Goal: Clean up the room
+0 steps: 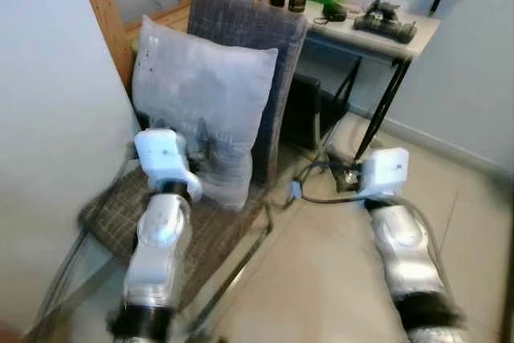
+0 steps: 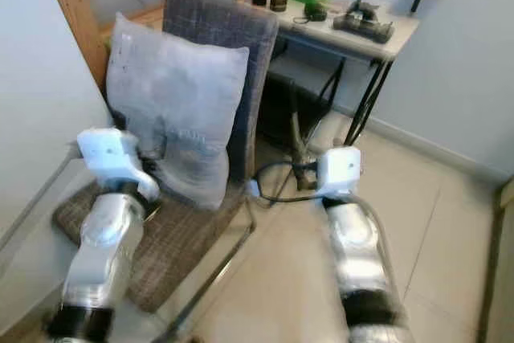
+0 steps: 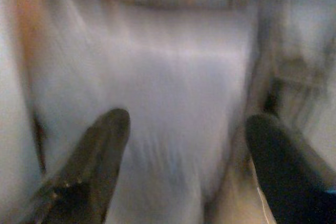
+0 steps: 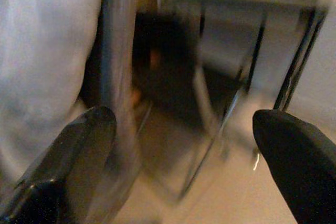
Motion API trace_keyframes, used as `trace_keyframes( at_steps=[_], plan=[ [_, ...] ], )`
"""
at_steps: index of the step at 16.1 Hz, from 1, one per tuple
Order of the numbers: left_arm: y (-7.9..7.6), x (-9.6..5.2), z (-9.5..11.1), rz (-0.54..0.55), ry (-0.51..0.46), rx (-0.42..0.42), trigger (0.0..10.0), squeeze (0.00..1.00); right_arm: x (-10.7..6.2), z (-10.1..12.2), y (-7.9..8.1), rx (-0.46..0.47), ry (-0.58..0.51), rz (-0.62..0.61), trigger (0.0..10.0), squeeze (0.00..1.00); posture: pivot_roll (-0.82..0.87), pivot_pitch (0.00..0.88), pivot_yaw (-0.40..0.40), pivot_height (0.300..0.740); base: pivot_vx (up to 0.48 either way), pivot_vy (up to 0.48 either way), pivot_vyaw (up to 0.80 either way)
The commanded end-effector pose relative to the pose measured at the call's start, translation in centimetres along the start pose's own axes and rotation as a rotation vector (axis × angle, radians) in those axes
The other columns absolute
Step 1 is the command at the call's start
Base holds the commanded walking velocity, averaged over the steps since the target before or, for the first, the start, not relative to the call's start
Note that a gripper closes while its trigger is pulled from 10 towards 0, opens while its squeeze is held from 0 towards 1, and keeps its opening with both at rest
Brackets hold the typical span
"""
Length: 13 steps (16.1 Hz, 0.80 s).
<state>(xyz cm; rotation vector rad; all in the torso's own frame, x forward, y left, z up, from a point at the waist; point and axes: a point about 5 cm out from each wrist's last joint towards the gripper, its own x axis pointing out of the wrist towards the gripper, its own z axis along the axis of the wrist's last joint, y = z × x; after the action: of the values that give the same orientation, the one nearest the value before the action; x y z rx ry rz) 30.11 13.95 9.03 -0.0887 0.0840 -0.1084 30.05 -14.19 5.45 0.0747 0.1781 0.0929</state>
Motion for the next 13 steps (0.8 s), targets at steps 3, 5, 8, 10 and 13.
trace_keyframes(
  at_steps=[3,5,8,10,13],
  plan=[
    [-0.5,0.7,-0.9,-0.032,0.066,0.101,10.0,0.00,0.3,-1.0,0.0,-0.042,0.094,-0.043,10.0,0.00,0.04,0.000,-0.006,0.740,0.000,0.000,0.00],
    [-0.1,0.7,-0.6,-0.050,0.038,0.067,10.0,0.00,0.1,-0.5,1.1,-0.070,0.055,0.005,10.0,0.00,0.04,0.000,-0.003,0.740,0.000,-0.446,-0.34],
    [-1.0,0.9,2.1,-0.106,-0.122,0.248,10.0,0.00,0.3,1.9,-0.3,-0.073,-0.094,-0.092,10.0,0.51,0.05,0.000,-0.003,0.740,0.000,-0.423,-0.69],
    [-1.4,1.0,1.9,-0.136,-0.118,0.236,10.0,0.00,0.3,1.1,-0.5,-0.079,-0.047,-0.090,10.0,0.00,0.05,0.000,-0.005,0.740,0.135,-0.405,-0.69],
    [-2.0,0.8,1.0,-0.168,-0.089,0.173,10.0,0.00,-0.1,0.6,-0.9,-0.109,-0.037,-0.101,10.0,0.00,0.04,0.000,-0.002,0.740,0.000,0.081,-0.69]
  ],
)
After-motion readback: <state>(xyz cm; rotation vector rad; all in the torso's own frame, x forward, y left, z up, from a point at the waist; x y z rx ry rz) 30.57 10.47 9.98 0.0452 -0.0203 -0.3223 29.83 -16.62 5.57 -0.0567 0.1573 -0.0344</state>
